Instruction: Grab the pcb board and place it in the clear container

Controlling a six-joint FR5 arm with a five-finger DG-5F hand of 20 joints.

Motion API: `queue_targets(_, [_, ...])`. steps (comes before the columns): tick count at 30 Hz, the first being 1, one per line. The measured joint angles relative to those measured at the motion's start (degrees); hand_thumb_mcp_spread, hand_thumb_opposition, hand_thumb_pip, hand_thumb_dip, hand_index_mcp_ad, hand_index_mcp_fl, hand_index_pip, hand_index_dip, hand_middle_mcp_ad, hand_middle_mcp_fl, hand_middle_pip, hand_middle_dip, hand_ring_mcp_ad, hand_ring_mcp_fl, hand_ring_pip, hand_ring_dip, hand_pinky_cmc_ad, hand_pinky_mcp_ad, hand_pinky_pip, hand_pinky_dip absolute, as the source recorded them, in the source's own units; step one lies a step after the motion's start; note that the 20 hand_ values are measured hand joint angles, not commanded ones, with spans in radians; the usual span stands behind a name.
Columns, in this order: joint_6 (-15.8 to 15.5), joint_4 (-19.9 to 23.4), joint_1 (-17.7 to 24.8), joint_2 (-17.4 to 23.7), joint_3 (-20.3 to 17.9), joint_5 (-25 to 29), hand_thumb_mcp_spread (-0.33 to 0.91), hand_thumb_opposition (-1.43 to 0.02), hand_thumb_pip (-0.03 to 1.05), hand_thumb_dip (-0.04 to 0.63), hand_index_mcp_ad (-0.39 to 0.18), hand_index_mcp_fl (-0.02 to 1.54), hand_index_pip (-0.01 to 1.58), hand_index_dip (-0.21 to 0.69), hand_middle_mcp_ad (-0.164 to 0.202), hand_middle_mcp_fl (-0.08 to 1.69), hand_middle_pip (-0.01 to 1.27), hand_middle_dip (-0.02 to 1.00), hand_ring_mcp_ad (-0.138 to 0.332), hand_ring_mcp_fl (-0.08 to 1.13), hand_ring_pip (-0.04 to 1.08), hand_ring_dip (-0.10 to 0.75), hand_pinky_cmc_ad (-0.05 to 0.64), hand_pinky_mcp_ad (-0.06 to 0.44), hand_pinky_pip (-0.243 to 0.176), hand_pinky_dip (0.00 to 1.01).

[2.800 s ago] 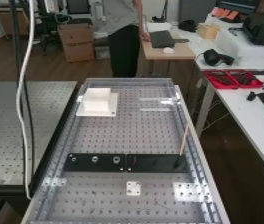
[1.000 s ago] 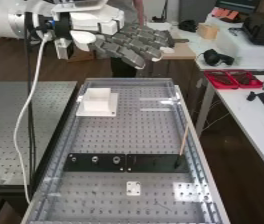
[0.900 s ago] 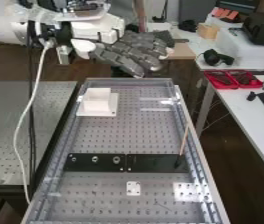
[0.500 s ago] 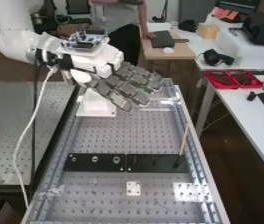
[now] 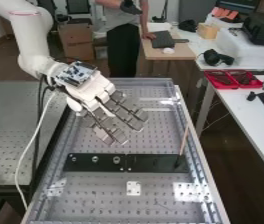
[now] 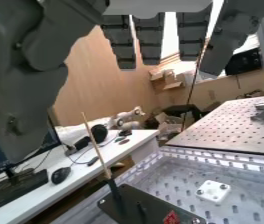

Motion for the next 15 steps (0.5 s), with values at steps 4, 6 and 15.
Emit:
queue_targets(4, [1.8,0.5,0.0,-2.5,0.2,2.1,0.29,-0.76,0.5,0.086,0.068,0.12,0.28,0.232,0.14,0.0,0.14,0.05,0.26,0.0,0.07,0.0,0.318,0.236,-0.126,0.53])
queue_targets(6, [2.2,1.1,-0.1,-3.7,0.3,3.0,0.32,-0.76,0.5,0.113,0.066,0.12,0.42,0.218,0.138,0.01,0.14,0.05,0.26,0.0,0.07,0.0,0.318,0.236,-0.126,0.53])
queue_targets(15, [3.0,3.6,-0.9,-8.3,1.8,5.9,0.34,-0.79,0.57,0.161,0.038,0.08,1.11,0.154,0.127,0.0,0.13,0.06,0.253,0.0,0.06,0.0,0.318,0.23,-0.126,0.53])
